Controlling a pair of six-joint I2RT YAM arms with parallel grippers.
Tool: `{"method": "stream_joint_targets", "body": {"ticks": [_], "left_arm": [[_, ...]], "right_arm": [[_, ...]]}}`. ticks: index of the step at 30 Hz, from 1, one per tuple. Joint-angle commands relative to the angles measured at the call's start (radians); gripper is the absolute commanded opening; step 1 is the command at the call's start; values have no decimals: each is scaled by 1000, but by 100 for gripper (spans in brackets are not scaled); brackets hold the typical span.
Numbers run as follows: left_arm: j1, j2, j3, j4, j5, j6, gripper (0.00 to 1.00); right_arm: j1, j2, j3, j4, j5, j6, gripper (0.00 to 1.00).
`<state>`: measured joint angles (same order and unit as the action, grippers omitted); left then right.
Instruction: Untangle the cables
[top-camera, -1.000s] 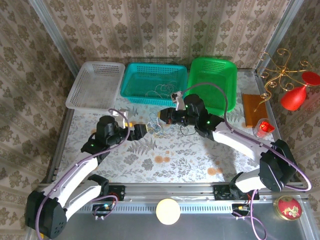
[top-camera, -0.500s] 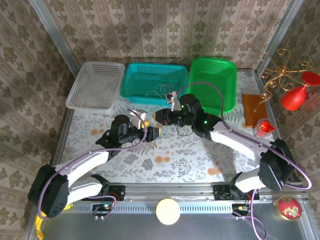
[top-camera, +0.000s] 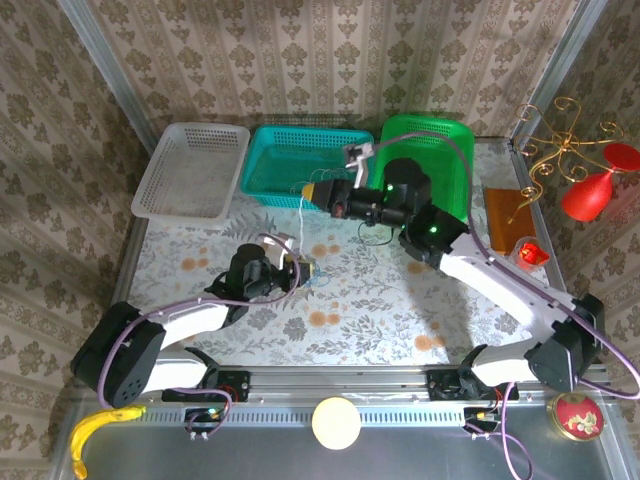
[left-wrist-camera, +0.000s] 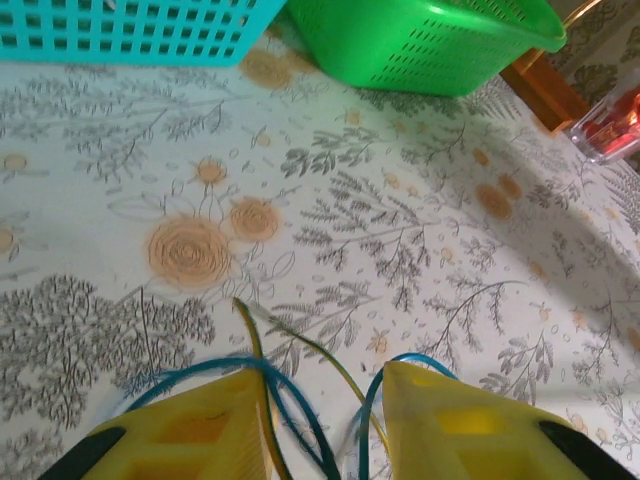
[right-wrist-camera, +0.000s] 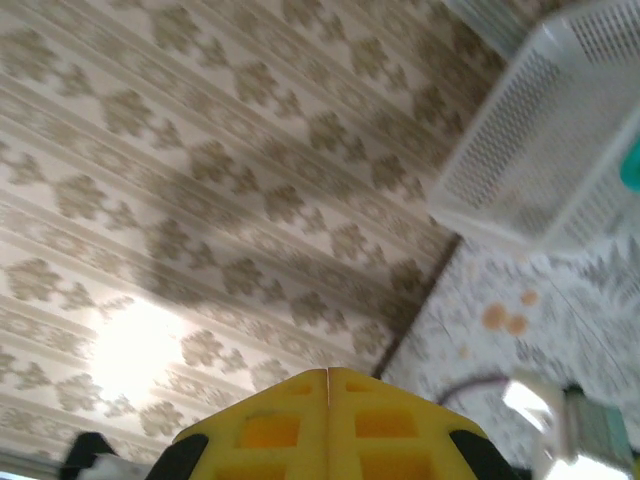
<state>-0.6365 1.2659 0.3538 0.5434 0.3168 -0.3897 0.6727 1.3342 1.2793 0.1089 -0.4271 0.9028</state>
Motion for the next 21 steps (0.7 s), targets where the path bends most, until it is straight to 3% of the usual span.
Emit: {"method": "stream_joint_targets", "body": {"ticks": [1,9,16,21], "left_arm": [[-3,-16,-35,49,-15,-26,34],[1,-73,-63,2,-28,-23,40],[3,-176,-43,-86,-28,-22,72],[5,-274,-7,-173,-24,-3,85]], "right_arm": [[-25,-50,62,47,-3,30,0],[-61,-66,60,63,28,38,0],[-62,-58,29,51,25,19,0],[-57,-59,19,46,17,17,0]]}}
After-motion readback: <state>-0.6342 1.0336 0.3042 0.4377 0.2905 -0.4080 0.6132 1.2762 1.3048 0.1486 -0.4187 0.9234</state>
